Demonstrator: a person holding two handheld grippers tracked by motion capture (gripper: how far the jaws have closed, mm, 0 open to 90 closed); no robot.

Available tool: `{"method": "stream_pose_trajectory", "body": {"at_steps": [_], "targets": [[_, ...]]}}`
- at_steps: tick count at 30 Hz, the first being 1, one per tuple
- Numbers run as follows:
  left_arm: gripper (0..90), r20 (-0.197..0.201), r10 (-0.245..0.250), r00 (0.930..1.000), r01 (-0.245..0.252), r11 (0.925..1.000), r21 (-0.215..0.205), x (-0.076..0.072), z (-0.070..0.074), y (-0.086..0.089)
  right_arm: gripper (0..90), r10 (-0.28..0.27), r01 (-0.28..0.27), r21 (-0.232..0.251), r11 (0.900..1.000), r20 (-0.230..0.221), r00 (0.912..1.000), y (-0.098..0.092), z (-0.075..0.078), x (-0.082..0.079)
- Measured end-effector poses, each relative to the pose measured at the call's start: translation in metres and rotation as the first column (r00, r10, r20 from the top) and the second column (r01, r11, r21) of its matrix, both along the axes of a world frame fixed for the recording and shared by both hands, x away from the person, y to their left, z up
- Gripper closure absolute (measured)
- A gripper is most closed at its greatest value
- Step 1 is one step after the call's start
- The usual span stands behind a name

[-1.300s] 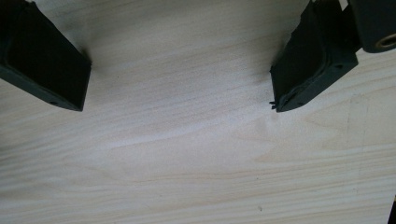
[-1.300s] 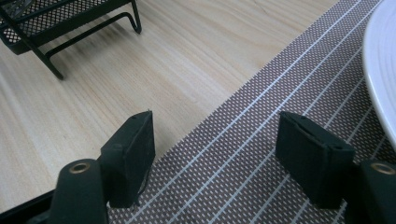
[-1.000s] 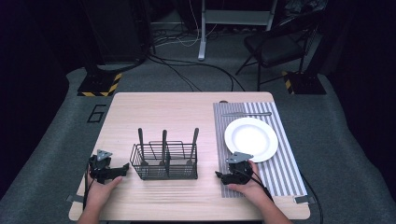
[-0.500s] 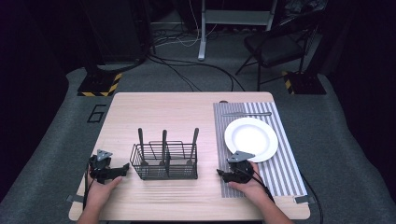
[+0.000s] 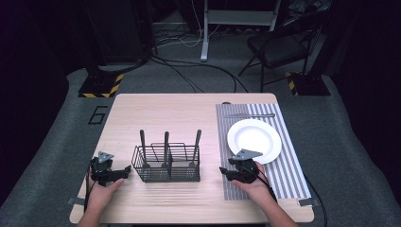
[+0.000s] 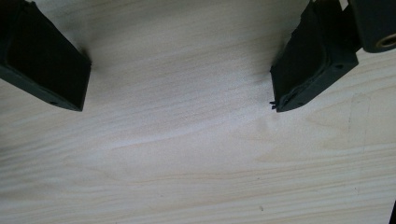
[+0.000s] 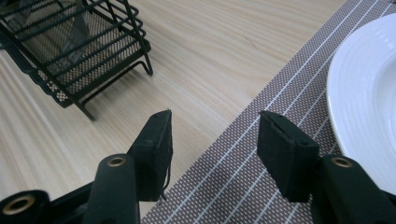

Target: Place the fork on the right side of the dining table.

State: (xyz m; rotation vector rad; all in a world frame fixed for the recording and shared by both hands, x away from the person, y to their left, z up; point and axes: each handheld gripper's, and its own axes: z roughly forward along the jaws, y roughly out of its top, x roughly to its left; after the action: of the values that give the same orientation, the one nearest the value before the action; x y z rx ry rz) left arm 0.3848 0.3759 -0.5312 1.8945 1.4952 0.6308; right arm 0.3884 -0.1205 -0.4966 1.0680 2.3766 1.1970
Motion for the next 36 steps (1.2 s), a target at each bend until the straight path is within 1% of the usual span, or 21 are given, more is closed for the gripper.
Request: {"method": "stream_pose_trajectory", "body": {"at_steps": [1,2,4,5,8,12,16,21,23,31,36], "targets": [[4.6,0.000,0.000,1.0000,0.000,1.0000,0.000,0.000,0.000,0.000,44.9,-0.003,0.003,0.010,1.000,-0.007,1.0000,0.000,0.002,0.000],[4.6,-0.001,0.000,1.0000,0.000,1.0000,0.001,0.000,0.000,0.000,44.9,-0.001,0.001,0.016,1.000,-0.002,1.0000,0.000,0.003,0.000],[4.6,0.000,0.001,1.0000,-0.001,1.0000,0.000,0.000,0.000,0.000,45.5,-0.012,0.012,0.030,0.999,-0.016,0.9998,-0.001,0.010,0.001],[4.6,-0.001,0.000,1.0000,0.000,1.0000,0.000,0.000,0.000,0.000,45.5,-0.008,0.008,0.031,0.999,-0.011,0.9999,-0.001,0.012,0.002],[4.6,0.001,0.001,1.0000,-0.001,1.0000,0.000,0.000,0.000,0.000,45.4,-0.017,0.018,0.032,0.999,-0.018,0.9997,-0.001,0.014,0.002],[4.6,0.001,0.000,1.0000,0.000,1.0000,0.000,0.000,0.000,0.000,45.3,-0.028,0.029,0.053,0.998,-0.025,0.9993,-0.002,0.021,0.006],[4.6,-0.001,0.000,1.0000,0.000,1.0000,0.001,0.000,0.000,0.000,45.5,-0.023,0.025,0.076,0.997,-0.026,0.9994,-0.001,0.029,0.008],[4.6,0.000,0.001,1.0000,-0.001,1.0000,0.000,0.000,0.000,0.000,45.9,-0.012,0.013,0.085,0.996,-0.008,0.9999,0.002,0.039,0.009],[4.6,0.001,0.001,1.0000,-0.001,1.0000,-0.001,0.000,0.000,0.000,45.9,-0.012,0.013,0.087,0.996,-0.012,0.9999,0.004,0.043,0.009],[4.6,0.000,0.001,1.0000,-0.001,1.0000,0.000,0.000,0.000,0.000,46.8,0.004,-0.004,0.108,0.994,0.001,1.0000,0.008,0.057,0.012],[4.6,0.000,0.001,1.0000,-0.001,1.0000,0.000,0.000,0.000,0.000,46.9,0.020,-0.021,0.105,0.994,0.014,0.9997,0.012,0.065,0.014]]}}
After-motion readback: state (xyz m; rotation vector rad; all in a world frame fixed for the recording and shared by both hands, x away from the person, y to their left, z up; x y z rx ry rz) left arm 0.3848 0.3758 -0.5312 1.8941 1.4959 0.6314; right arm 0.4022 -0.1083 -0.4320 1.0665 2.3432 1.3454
